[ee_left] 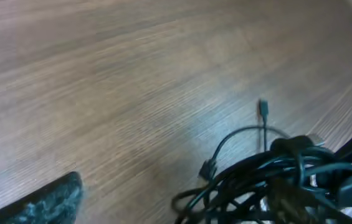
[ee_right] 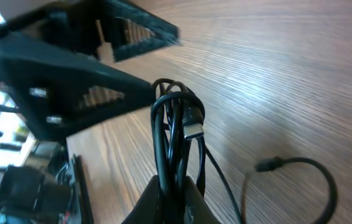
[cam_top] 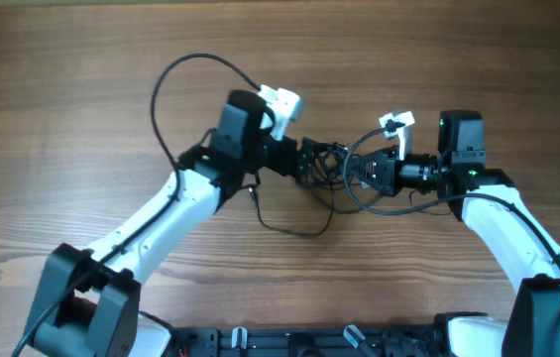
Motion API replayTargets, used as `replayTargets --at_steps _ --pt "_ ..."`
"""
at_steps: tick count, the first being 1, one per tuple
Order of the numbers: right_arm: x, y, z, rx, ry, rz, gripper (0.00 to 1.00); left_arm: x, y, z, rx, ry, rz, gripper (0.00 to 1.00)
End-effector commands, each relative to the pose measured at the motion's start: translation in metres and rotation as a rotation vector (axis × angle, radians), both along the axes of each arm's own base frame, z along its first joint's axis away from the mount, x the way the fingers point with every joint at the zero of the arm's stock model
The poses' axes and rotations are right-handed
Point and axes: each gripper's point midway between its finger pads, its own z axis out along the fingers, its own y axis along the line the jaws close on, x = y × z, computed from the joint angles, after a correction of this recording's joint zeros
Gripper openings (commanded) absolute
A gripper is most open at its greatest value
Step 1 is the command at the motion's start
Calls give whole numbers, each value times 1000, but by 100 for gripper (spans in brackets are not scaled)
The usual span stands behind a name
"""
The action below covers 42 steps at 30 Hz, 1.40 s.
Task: Untangle cables
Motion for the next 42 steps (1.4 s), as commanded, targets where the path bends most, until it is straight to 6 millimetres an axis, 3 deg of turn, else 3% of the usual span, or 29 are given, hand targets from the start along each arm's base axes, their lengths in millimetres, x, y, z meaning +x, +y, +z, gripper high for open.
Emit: replayTargets --at_steps 1,4,5,6,7,8,9,11,13,14,15,16,17,18,19,24,26,28,33,38,42 --pt "-6 5 8 30 -66 61 4 0 -1 1 86 -85 -18 65" --pt "5 -6 -8 -66 -33 -25 4 -3 -1 2 52 -38 26 13" --pt "7 -8 -10 -81 -28 -40 4 -6 -1 2 29 2 51 7" --pt "8 -8 -10 -80 -30 -42 4 -13 -3 -2 15 49 56 9" --pt "9 -8 -10 -80 -28 -49 4 -19 -7 -4 -14 105 69 35" --pt "9 -8 -9 -80 -29 -49 4 -26 -15 -1 -79 173 82 98" --pt "10 -10 -11 -93 -25 -61 4 -33 -29 10 -199 263 80 100" --pt "14 -14 -16 -117 5 -104 4 -46 -51 33 -411 465 89 100" --pt "15 -15 -17 -118 21 -117 4 -42 -48 30 -453 561 207 83" --pt "15 -15 -17 -113 34 -125 4 -41 -45 27 -473 621 276 66" --pt "15 -15 -17 -111 37 -126 4 -39 -41 22 -501 709 386 38" --pt "15 -15 -17 -107 51 -134 4 -39 -39 17 -514 763 463 19" --pt "15 -15 -17 -104 58 -137 4 -41 -39 12 -529 826 532 17" --pt "15 -15 -17 -102 64 -140 4 -43 -40 8 -540 872 569 34" --pt "15 -15 -17 -96 79 -149 4 -45 -43 4 -550 917 609 41" --pt "14 -14 -16 -86 81 -141 4 -40 -44 -28 -522 938 781 24" --pt "10 -9 -11 -51 82 -111 4 -36 -41 -37 -517 931 822 22" --pt "8 -7 -8 -35 85 -98 4 -30 -41 -44 -517 911 838 27" --pt "2 -1 -1 14 89 -58 4 -16 -36 -46 -532 835 871 26" --pt "10 -10 -12 -45 125 -138 4 -25 -46 -45 -511 828 826 23" --pt "12 -15 -19 -73 171 -187 4 -23 -45 -11 -475 656 642 39"
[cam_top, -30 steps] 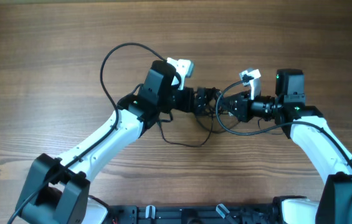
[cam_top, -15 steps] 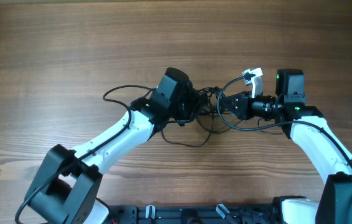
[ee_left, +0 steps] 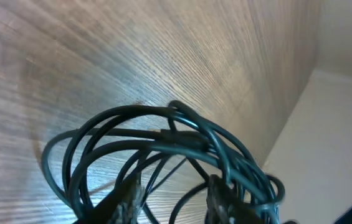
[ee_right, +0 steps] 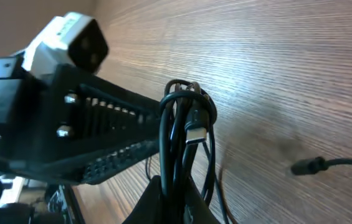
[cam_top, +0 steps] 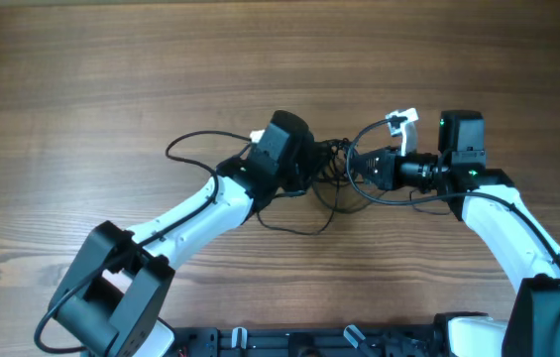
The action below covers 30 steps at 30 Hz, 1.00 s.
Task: Untangle cables
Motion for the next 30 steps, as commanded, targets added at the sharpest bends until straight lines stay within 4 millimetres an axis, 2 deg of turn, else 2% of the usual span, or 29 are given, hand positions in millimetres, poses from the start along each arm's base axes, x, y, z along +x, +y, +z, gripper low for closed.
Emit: replayTargets --at_steps 1,11,18,25,30 --pt "0 -1 -2 -4 21 -20 4 5 5 37 52 -204 -101 39" --pt "-4 0 -2 10 50 -20 4 1 8 22 146 -202 -68 32" --pt "-4 0 -2 10 50 -20 4 0 6 -6 182 -152 -79 31" --pt "-4 0 -2 10 50 -20 4 1 0 -2 165 -171 -82 32" --pt "-4 0 -2 10 51 -19 4 0 -4 -16 184 -159 -89 33"
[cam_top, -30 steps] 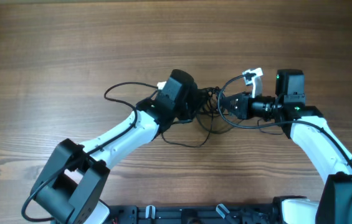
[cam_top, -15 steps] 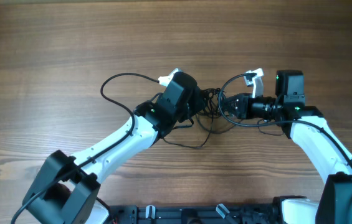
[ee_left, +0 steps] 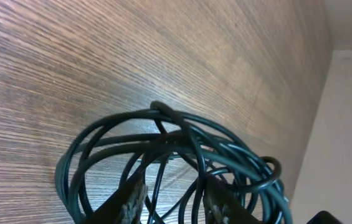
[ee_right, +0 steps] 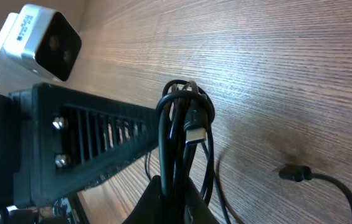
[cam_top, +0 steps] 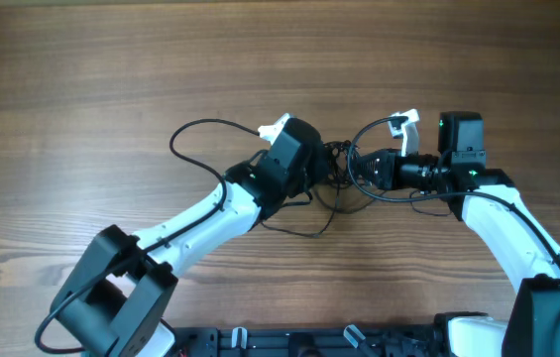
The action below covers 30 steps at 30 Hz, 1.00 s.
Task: Untangle cables
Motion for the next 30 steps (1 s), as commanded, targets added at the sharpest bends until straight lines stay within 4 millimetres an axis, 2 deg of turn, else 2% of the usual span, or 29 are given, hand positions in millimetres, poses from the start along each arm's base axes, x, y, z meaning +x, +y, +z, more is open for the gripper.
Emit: replayTargets --at_steps 1,2,3,4,8,10,13,14,16,19,20,21,22,24,26,27,28,29,30 --pt "-2 2 2 12 0 9 4 3 -1 -16 31 1 1 33" --pt "-2 2 2 12 0 9 4 4 -2 -20 31 1 1 32" --pt "-2 2 2 12 2 9 4 4 -2 -23 37 8 1 25" --pt "-3 2 2 12 3 9 4 1 1 -28 53 27 1 11" --pt "-3 2 2 11 1 9 4 0 7 -33 71 47 8 4" --pt "-3 2 2 11 2 10 4 0 6 -32 70 46 9 4" --pt "-3 1 0 5 5 4 4 12 17 -21 46 27 40 4" --pt "-2 0 -1 -6 7 -5 4 18 31 -8 37 22 70 4" --pt "-1 -1 -2 -10 7 -7 4 31 65 44 -28 -49 84 4" --pt "0 -2 -3 -23 6 -16 4 41 98 100 -170 -121 101 4" --pt "0 -2 -3 -22 6 -15 4 43 110 113 -213 -131 106 4" --pt "0 -2 -3 -23 8 -16 4 45 121 120 -244 -132 109 4" --pt "0 -2 -4 -22 9 -15 4 49 135 118 -252 -117 134 4" --pt "-1 -2 -4 -23 12 -15 4 50 177 91 -175 -20 275 4" --pt "-1 -2 -4 -23 12 -15 4 42 197 70 -131 77 357 4" --pt "-1 -2 -4 -23 11 -15 4 37 198 62 -124 121 370 15" --pt "-1 -2 -4 -23 12 -15 4 36 195 60 -125 131 359 34" --pt "-1 -2 -4 -23 12 -15 4 33 184 63 -145 127 309 45" --pt "-1 -2 -4 -23 12 -15 4 32 167 73 -169 75 199 49"
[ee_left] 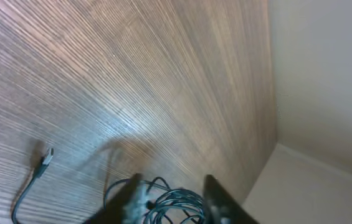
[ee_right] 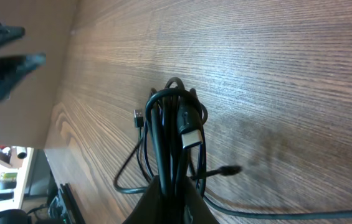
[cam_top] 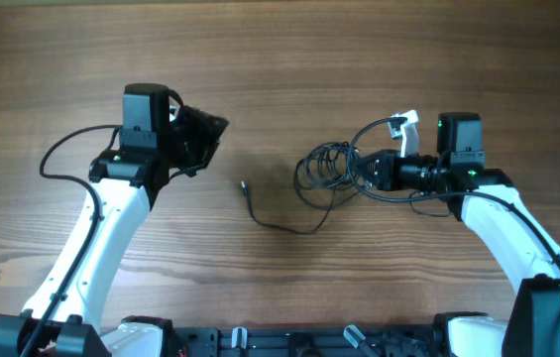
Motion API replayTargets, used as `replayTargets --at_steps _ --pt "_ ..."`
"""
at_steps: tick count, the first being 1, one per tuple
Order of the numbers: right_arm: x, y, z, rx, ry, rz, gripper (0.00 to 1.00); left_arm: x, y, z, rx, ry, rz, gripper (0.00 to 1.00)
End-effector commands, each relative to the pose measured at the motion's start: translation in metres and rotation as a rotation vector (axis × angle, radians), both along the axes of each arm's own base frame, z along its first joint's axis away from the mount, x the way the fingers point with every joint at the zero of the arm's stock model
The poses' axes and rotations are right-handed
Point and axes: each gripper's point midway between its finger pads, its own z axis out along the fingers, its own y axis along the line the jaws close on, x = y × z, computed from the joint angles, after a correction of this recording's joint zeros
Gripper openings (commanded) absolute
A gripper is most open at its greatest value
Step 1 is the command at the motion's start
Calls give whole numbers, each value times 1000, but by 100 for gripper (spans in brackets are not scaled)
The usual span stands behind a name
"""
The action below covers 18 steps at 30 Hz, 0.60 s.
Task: Untangle cables
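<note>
A tangled bundle of black cables (cam_top: 321, 169) lies at the table's centre right. My right gripper (cam_top: 367, 171) is shut on its right side. In the right wrist view the coils (ee_right: 174, 124) rise straight out of the shut gripper (ee_right: 174, 194), with a silver plug (ee_right: 191, 138) among them. One loose tail runs out to the left and ends in a small plug (cam_top: 243, 185), also seen as a plug (ee_left: 43, 159). My left gripper (cam_top: 210, 137) hangs open far to the left, holding nothing. The bundle (ee_left: 177, 208) shows distant between the blurred fingers of the left gripper (ee_left: 174, 194).
The wooden table (cam_top: 280, 59) stretches all around. My left arm's own black wire (cam_top: 61, 154) loops out at the left. A white wrist camera (cam_top: 403, 123) juts above the right wrist. The arm bases stand along the front edge.
My left gripper, which had its fingers in the coils, now stands well to the left, clear of the bundle. The right gripper still holds the bundle, whose loops lie spread further left.
At first my left gripper stood beside the bundle held by the right gripper. At the two later moments its fingers were among the coils. Now it is away at the left, open and holding nothing, while the right gripper keeps the bundle.
</note>
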Motion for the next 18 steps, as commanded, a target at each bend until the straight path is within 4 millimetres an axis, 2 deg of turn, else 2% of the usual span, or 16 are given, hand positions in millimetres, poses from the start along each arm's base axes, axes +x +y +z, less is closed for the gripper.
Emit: replayTargets --at_steps 1,3,5,7,9,11,12,13,14,15,16,17,18 --pt "0 -1 1 0 -4 -5 4 -10 -52 17 -41 -115 -250 59" --pt "0 -1 1 -1 -4 -5 4 -27 -83 15 -60 -82 -309 73" --pt "0 -1 1 0 -3 -5 4 -47 -114 2 -79 29 -272 81" --pt "-1 -1 0 -1 3 -5 4 -69 -138 -22 -128 232 -136 88" --pt "-3 -1 -2 -2 18 -5 4 -84 -153 -46 -152 390 20 100" --pt "-5 -1 -3 -2 29 -4 4 -98 -167 -71 -170 526 203 100" --pt "-5 -1 -3 -2 28 -4 4 -98 -168 -76 -163 531 246 100" --pt "-5 -1 -3 -2 28 -4 4 -97 -170 -81 -155 521 285 95" --pt "-5 -1 -3 -2 28 -4 4 -94 -174 -83 -159 501 288 79" --pt "-5 -1 -3 -3 29 -4 4 -89 -182 -81 -183 479 273 51" --pt "-5 -1 -3 -3 30 -3 4 -83 -184 -79 -192 451 279 29" --pt "-5 -1 -3 -3 31 -4 4 -73 -175 -80 -149 382 295 12" --pt "-6 -1 -3 -3 36 -3 4 -60 -165 -75 -103 295 277 4"
